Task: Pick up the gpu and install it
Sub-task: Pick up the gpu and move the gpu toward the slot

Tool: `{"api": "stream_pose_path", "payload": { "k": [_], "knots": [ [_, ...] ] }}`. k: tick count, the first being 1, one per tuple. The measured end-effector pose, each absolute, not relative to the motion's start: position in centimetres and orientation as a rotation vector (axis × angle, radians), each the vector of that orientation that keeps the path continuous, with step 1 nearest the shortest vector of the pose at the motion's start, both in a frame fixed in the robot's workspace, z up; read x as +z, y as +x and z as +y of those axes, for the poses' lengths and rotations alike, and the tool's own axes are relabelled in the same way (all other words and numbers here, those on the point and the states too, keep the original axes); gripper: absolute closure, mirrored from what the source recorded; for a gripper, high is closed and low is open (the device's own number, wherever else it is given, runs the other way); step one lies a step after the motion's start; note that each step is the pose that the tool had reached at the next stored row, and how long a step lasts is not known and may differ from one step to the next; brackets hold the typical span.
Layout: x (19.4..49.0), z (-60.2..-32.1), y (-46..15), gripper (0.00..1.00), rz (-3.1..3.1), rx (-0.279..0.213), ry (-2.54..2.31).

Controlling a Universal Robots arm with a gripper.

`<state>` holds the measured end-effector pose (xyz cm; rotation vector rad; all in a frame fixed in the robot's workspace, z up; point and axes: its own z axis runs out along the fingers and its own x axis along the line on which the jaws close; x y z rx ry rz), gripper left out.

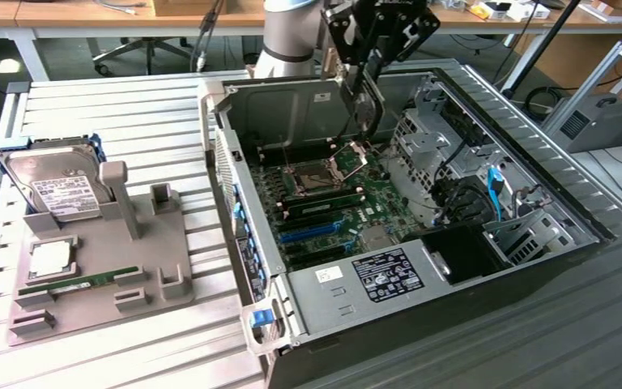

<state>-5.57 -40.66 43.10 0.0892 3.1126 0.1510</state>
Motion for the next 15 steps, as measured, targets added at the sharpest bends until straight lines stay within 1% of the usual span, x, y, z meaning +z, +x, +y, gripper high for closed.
{"api": "stream_pose_path", "payload": {
  "k": [15],
  "knots": [
    [43.1,-40.4,1.5,0.73,3.113,0.152,0.089]
  ]
}}
